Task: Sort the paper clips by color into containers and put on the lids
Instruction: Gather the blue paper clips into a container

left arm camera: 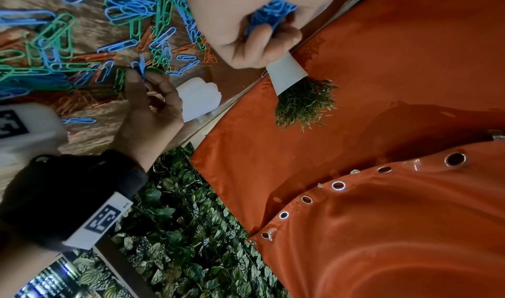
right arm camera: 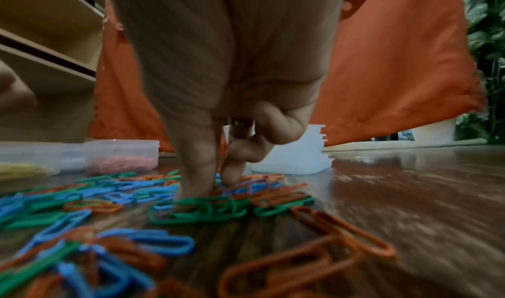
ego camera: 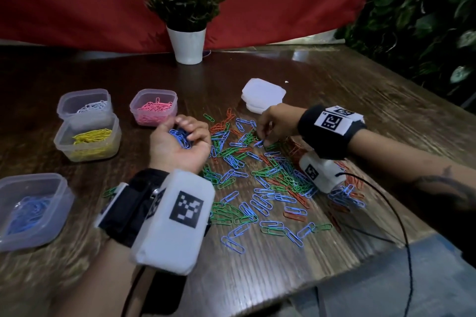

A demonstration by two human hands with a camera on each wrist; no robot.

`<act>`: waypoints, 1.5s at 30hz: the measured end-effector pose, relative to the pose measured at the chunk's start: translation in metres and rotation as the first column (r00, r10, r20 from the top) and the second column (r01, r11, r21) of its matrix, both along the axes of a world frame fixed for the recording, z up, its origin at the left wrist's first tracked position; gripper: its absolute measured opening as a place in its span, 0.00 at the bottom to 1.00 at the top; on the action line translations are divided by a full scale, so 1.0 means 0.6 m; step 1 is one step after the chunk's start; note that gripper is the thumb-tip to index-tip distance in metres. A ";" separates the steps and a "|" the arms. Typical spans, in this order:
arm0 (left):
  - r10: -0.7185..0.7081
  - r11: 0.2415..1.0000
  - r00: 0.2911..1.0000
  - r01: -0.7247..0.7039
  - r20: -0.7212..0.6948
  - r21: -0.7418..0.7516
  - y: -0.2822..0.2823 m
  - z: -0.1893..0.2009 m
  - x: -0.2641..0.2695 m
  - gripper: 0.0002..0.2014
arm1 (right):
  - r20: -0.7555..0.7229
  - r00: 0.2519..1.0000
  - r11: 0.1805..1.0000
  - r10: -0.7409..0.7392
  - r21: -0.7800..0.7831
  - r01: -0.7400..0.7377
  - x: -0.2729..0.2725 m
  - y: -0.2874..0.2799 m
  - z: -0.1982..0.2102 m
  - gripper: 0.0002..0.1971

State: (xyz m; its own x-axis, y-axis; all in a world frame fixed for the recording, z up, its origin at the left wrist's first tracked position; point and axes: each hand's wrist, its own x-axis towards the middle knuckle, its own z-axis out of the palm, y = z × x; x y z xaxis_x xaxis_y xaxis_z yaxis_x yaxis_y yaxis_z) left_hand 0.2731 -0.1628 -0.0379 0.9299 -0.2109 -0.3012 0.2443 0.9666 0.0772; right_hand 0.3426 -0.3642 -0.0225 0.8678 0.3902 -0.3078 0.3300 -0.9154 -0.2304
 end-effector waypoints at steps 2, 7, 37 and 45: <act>0.011 1.000 1.000 -0.011 -0.006 0.002 0.000 0.001 0.000 0.13 | -0.018 1.000 1.000 -0.018 -0.013 0.018 0.003 0.003 -0.001 0.11; 0.044 0.999 0.996 -0.043 -0.076 0.021 -0.005 0.000 0.003 0.17 | -0.065 0.996 0.995 -0.058 0.077 0.063 0.007 -0.004 0.011 0.08; -0.009 0.996 0.997 0.016 -0.081 0.084 -0.017 -0.008 -0.002 0.27 | 0.211 0.945 0.948 -0.250 -0.144 0.283 0.068 0.103 -0.005 0.11; -0.005 0.997 0.997 0.010 -0.074 0.079 -0.022 -0.003 -0.005 0.27 | 0.041 0.952 0.938 -0.305 -0.163 0.307 0.061 0.109 0.000 0.15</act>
State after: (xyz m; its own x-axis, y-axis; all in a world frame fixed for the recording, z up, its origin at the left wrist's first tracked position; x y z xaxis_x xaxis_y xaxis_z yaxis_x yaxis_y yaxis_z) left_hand 0.2699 -0.1758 -0.0398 0.9030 -0.1906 -0.3851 0.2594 0.9563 0.1350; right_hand 0.3790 -0.2987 -0.0223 0.9423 0.0500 -0.3309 0.0302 -0.9975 -0.0646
